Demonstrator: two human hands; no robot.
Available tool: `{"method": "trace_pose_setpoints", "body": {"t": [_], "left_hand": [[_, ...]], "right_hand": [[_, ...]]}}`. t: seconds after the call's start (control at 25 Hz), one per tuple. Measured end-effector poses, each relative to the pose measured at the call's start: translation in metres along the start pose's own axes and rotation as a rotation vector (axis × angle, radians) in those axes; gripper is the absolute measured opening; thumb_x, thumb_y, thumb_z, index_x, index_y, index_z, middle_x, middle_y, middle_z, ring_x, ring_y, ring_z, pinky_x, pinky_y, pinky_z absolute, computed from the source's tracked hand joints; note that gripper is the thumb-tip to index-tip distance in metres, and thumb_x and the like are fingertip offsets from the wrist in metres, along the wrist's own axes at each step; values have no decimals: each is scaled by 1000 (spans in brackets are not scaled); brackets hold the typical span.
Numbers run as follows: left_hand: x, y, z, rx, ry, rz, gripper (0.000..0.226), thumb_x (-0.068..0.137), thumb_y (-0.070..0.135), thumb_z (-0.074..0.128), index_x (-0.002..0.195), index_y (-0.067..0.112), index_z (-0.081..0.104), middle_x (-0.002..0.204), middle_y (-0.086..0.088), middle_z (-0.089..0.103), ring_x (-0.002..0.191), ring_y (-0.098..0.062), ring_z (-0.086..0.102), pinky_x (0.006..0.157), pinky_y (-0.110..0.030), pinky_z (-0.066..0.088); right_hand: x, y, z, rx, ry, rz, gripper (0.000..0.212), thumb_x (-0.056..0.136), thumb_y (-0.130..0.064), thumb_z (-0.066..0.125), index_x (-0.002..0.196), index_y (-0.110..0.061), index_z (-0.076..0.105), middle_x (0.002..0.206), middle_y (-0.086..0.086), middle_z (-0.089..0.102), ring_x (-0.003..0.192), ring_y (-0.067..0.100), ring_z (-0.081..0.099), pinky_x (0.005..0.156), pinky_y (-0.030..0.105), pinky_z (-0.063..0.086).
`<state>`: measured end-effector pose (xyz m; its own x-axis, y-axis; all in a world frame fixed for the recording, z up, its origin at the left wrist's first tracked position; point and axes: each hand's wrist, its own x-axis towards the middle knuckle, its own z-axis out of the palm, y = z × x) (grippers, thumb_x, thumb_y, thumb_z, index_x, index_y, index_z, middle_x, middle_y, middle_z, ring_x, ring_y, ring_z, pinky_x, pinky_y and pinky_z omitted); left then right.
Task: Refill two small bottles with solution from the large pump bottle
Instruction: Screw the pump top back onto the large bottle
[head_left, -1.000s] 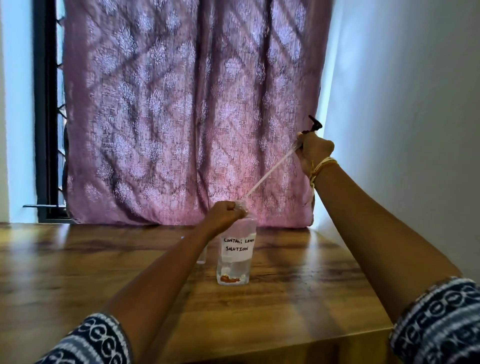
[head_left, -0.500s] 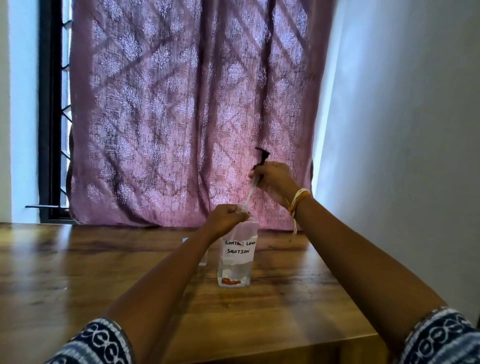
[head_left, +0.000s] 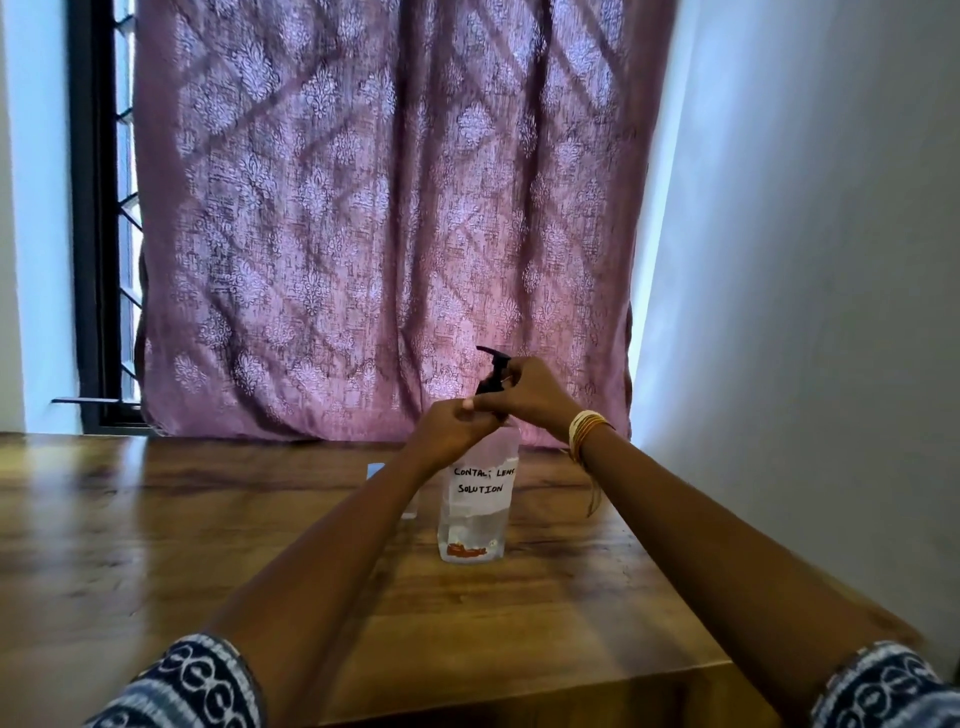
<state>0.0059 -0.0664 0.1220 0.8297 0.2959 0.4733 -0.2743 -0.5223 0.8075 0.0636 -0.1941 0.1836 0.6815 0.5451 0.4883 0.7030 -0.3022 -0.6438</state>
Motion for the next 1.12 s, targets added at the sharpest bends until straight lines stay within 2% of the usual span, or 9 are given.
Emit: {"method": "trace_pose_setpoints", "body": {"t": [0.16,0.28,0.36,0.48,0.64,0.76,0.88,1.0,1.12], "left_hand": [[0,0,0,36,25,52,36,85,39,67,104,8,72,90,-11,73,80,-22,67,68,-29,50],[0,-2,0,32,39,58,36,83,40,69,102,10,73,90,-9,74,81,-21,68,73,-32,53],[0,-3,0,20,33,47,35,83,39,70,103,10,71,93,-9,74,83,-22,69,76,-37,55],[0,-4,0,25,27,38,38,82,39,70,106,10,68,90,-6,73,83,-21,70,74,-37,56],[0,-6,-1,10,28,2,37,79,40,72,102,11,68,88,-4,74,83,-23,71,76,-40,56],[-1,-6,0,-25,29,26,41,73,46,73,98,13,71,90,-7,75,84,-23,71,78,-43,58],[-2,-7,1,-43,42,19,56,61,56,73,97,13,72,92,-9,76,85,-23,72,76,-40,58],[-1,-9,1,-42,40,38,41,72,42,76,99,12,72,92,-9,76,83,-21,72,73,-37,58],[-1,-7,1,-64,55,28,29,78,29,75,99,10,70,88,-7,74,75,-15,69,66,-28,54]], "right_hand": [[2,2,7,282,-117,53,14,84,-6,70,94,-1,62,84,6,61,82,18,58,68,22,53],[2,12,4,458,-82,19,26,84,14,57,110,12,62,102,17,66,96,26,64,84,32,58],[0,17,5,323,-4,-62,21,79,1,73,100,3,69,93,18,71,87,26,69,83,36,58],[0,14,13,130,162,-46,32,68,-23,88,68,-15,56,59,1,55,54,12,51,58,26,45],[5,7,26,-18,212,2,46,67,-40,86,75,-14,49,68,-2,49,60,12,48,58,23,40],[3,7,19,296,-32,37,28,81,-7,74,104,-1,59,94,9,61,90,24,61,82,33,54],[-1,16,5,398,-107,-48,27,81,11,66,106,2,65,104,18,68,97,27,67,95,41,56],[-1,12,10,119,88,-51,34,68,-16,87,89,-6,63,82,10,66,74,21,63,74,39,57],[1,5,25,5,139,2,48,67,-33,87,79,-14,45,70,-2,45,62,12,44,58,27,41]]}}
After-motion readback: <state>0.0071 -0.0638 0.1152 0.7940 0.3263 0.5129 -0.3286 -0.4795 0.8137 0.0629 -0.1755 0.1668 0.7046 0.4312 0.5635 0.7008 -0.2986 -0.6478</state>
